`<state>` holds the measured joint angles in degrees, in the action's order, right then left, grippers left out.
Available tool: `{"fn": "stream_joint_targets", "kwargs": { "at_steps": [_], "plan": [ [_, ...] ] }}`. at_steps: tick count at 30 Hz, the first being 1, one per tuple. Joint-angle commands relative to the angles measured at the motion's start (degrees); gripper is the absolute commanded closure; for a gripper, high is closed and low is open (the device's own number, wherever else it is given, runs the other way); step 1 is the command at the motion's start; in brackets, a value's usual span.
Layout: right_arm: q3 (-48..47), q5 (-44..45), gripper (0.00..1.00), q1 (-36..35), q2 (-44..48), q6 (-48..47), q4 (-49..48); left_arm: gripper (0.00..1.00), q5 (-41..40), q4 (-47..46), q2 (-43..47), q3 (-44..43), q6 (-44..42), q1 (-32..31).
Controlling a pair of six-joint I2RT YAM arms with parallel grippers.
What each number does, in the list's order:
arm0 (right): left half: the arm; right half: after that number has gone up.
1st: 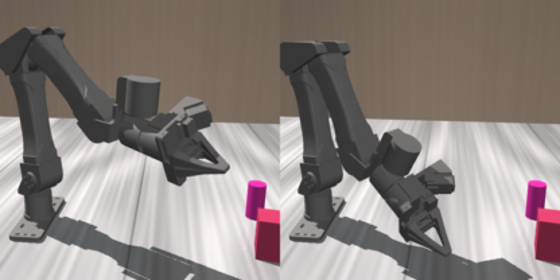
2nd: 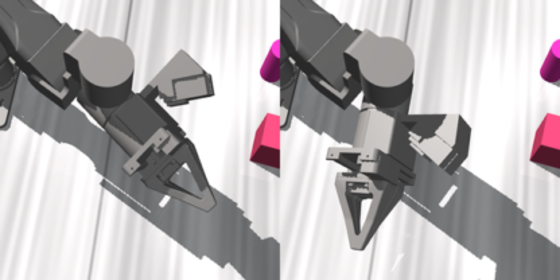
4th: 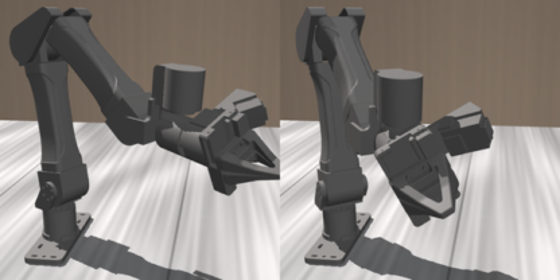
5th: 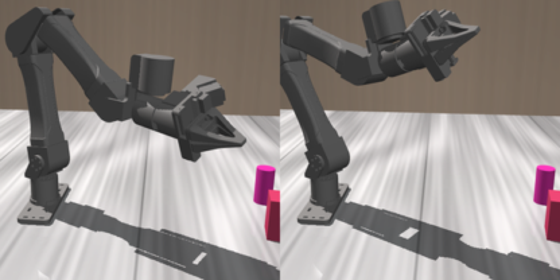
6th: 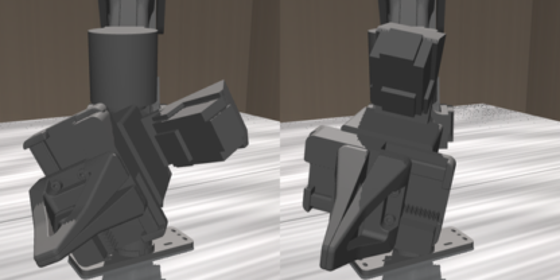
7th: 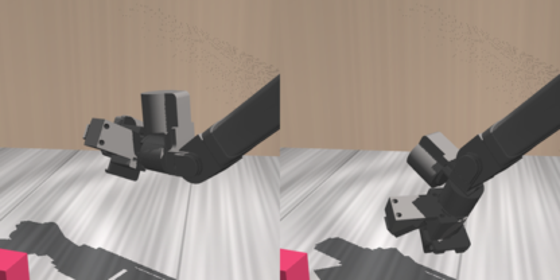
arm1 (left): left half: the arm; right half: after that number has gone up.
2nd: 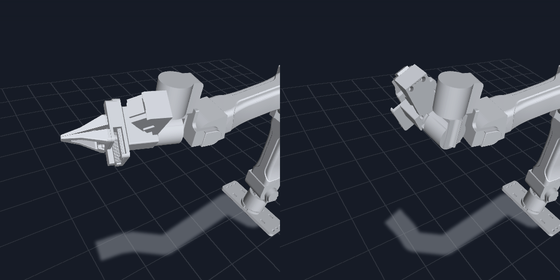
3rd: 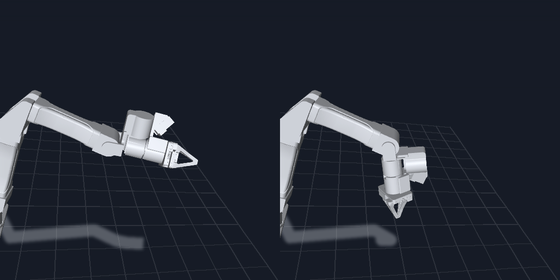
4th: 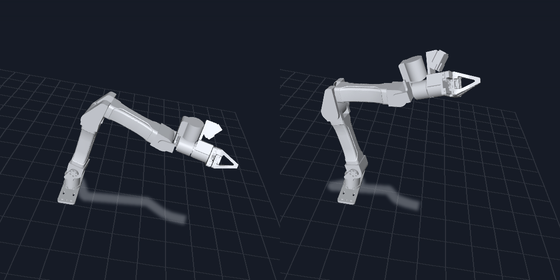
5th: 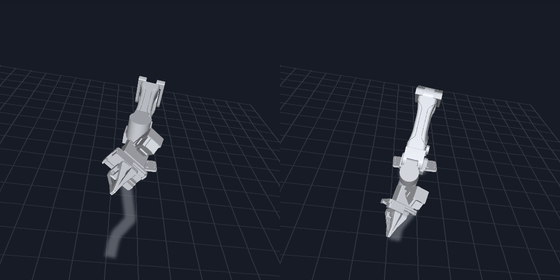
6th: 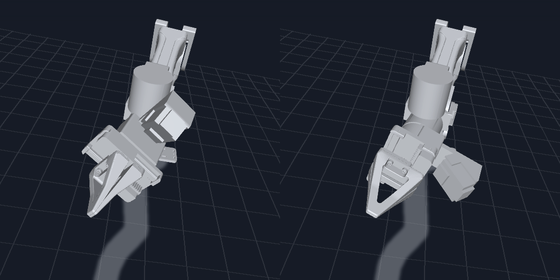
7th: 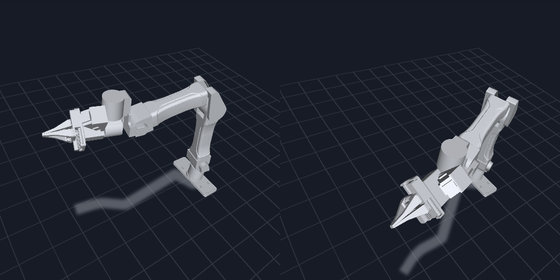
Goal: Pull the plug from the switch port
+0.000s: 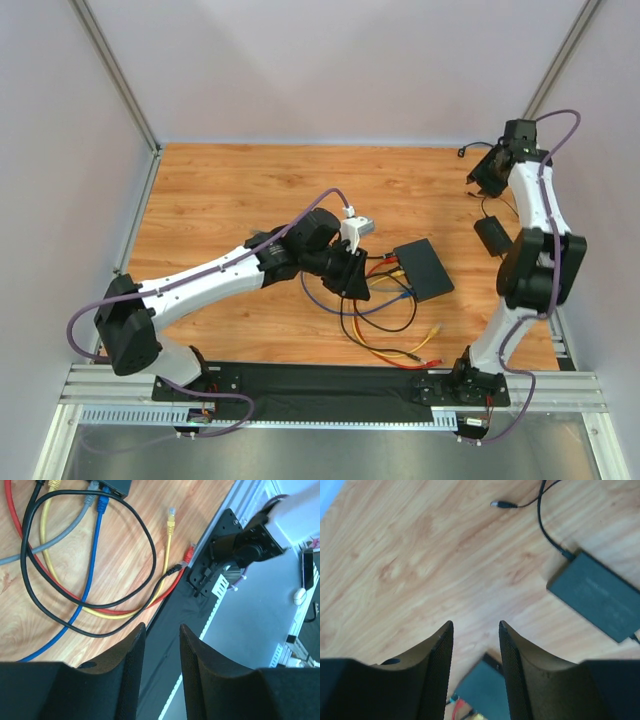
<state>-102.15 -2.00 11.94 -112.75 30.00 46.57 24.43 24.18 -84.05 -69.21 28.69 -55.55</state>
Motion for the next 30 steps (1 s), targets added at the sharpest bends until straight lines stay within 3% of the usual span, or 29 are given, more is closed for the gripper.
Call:
{"fn": "stream_joint_targets", "kwargs": {
  "at_steps": [1, 6, 12, 14, 15, 18, 26, 28, 30],
  "plan": [
    [11.9, 3.15, 0.57, -3.68, 16.04, -2.4, -0.07, 0.58, -1.57, -5.81, -1.72, 0.22, 3.3, -0.35],
    [29.01, -1.87, 0.61, -9.21, 29.76, -1.17, -6.04, 0.59, -3.33, -7.66, -5.07, -1.8, 3.83, -0.35],
    [38.51, -4.76, 0.61, -13.87, 32.16, -0.82, -11.04, 0.55, -9.82, -7.05, -5.6, -2.33, 5.23, -0.17],
    [38.08, -2.32, 0.61, -16.93, 30.93, -2.04, -11.76, 0.55, -12.72, -5.65, -5.08, -2.33, 6.29, 0.17],
    [36.77, 4.74, 0.61, -18.43, 28.49, -3.35, -9.85, 0.55, -16.22, -4.86, -4.55, -1.98, 6.82, 0.18],
    [30.88, 12.53, 0.61, -22.84, 21.54, -6.88, -3.97, 0.5, -22.39, -4.23, -1.04, 1.09, 7.26, 0.18],
    [33.59, 11.14, 0.62, -26.09, 16.61, -5.48, -6.4, 0.42, -29.69, -3.62, 8.28, 9.7, 11.21, 2.9],
    [34.55, 11.31, 0.63, -26.36, 16.42, -4.95, -7.01, 0.44, -30.49, -3.09, 9.43, 10.41, 11.48, 3.43],
    [35.61, 11.49, 0.64, -26.53, 16.51, -4.25, -8.41, 0.52, -30.58, -3.27, 10.48, 10.85, 11.3, 3.78]
  ]
}}
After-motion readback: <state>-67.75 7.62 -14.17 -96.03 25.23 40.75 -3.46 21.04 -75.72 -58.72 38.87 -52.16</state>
